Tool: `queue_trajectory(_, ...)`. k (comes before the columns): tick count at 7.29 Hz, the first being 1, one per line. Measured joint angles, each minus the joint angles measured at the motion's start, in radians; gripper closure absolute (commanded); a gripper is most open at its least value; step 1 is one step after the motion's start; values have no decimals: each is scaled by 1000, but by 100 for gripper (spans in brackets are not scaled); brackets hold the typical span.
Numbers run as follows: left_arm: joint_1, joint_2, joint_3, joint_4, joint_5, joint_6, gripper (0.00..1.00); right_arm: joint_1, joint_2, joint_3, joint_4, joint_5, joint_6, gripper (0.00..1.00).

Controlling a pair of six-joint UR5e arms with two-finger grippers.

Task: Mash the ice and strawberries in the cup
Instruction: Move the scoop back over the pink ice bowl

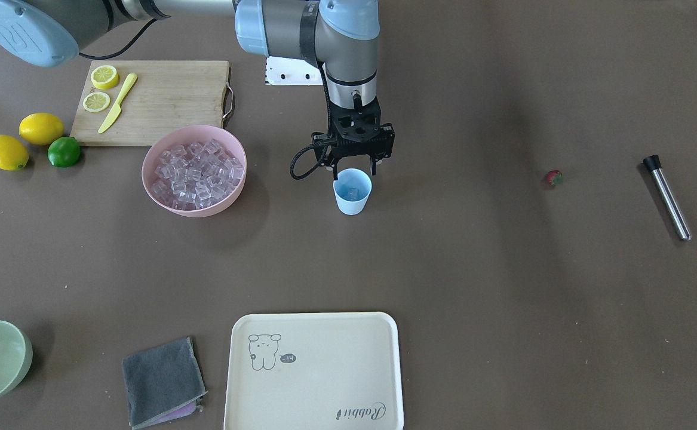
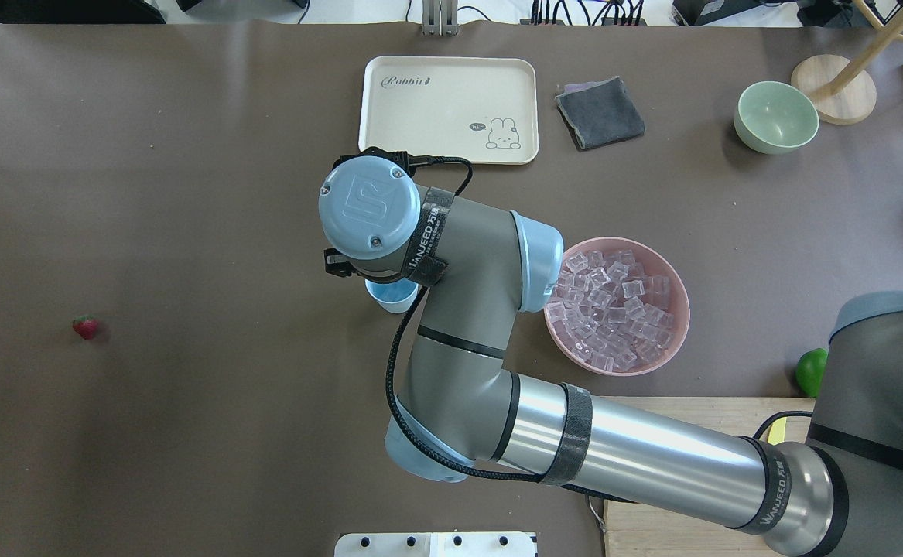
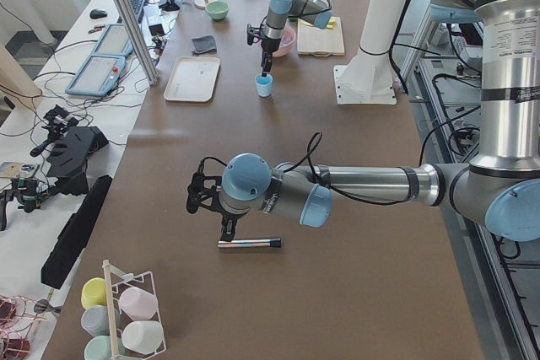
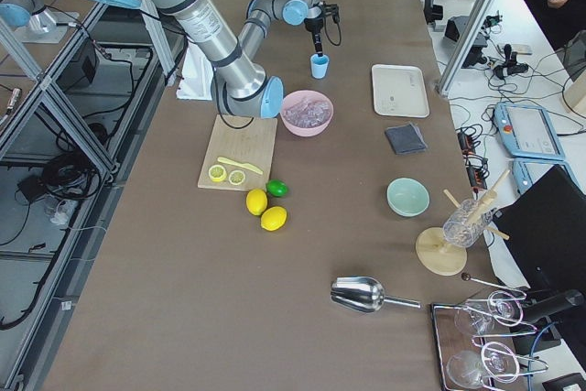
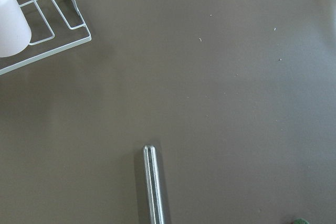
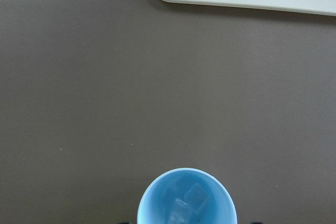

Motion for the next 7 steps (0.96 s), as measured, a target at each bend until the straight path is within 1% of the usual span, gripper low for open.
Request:
queue_trajectory(1, 0, -1, 0, 0, 0, 0, 1, 8, -26, 25, -1, 2, 2, 12)
queue_trajectory(2, 0, -2, 0, 0, 0, 0, 1, 24, -95, 97, -3, 9, -1, 14)
queue_trajectory(3, 0, -3, -1, -1, 0, 1, 1, 49, -193, 196, -5, 27, -9, 18)
queue_trajectory(4, 0, -3, -2, -1, 0, 0, 1, 77, -280, 273, -7, 47, -21, 19)
queue_trajectory(5, 0, -2, -4, -1, 0, 0, 1, 98, -344, 318, -7, 59, -48, 19)
queue_trajectory(7, 0, -2, -2, -2, 0, 0, 1, 129, -450, 376, -7, 65, -154, 21)
